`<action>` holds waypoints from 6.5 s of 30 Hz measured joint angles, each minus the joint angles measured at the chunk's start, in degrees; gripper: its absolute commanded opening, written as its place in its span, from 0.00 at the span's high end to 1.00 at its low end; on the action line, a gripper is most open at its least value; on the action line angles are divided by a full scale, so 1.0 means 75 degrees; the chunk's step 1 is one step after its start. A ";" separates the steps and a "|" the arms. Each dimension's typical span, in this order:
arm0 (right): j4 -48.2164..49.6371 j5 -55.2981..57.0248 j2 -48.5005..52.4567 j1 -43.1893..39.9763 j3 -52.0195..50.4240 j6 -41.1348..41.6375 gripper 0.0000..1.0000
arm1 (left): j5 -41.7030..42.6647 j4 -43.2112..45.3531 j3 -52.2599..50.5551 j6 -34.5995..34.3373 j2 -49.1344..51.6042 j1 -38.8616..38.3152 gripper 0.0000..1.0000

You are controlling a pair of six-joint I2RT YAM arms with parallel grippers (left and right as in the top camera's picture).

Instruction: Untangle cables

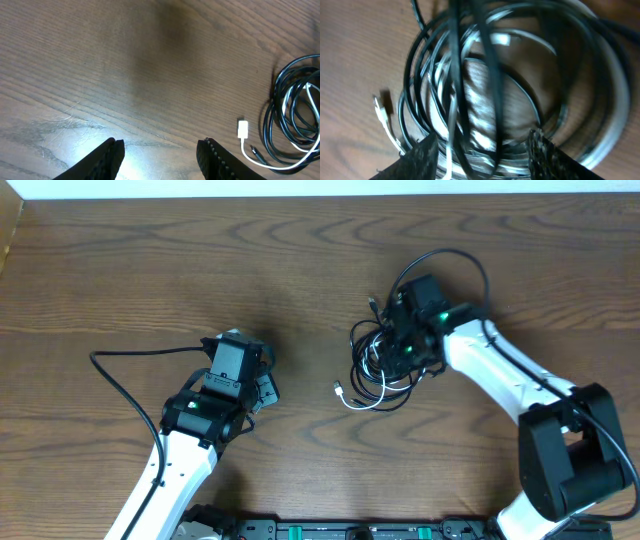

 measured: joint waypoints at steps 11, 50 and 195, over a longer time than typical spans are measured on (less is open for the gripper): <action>0.1880 0.0073 0.0093 0.0411 -0.1003 0.0609 0.80 | 0.0000 0.0000 0.0000 0.0000 0.0000 0.0000 0.47; -0.3899 0.0172 -0.0020 0.0679 0.3200 -0.0280 0.01 | 0.0000 -0.0003 0.0000 0.0000 0.0000 0.0000 0.47; -0.1545 0.0341 -0.2139 0.0705 0.6073 -0.0128 0.99 | 0.0172 -0.0163 0.0000 0.0003 0.0006 0.0000 0.46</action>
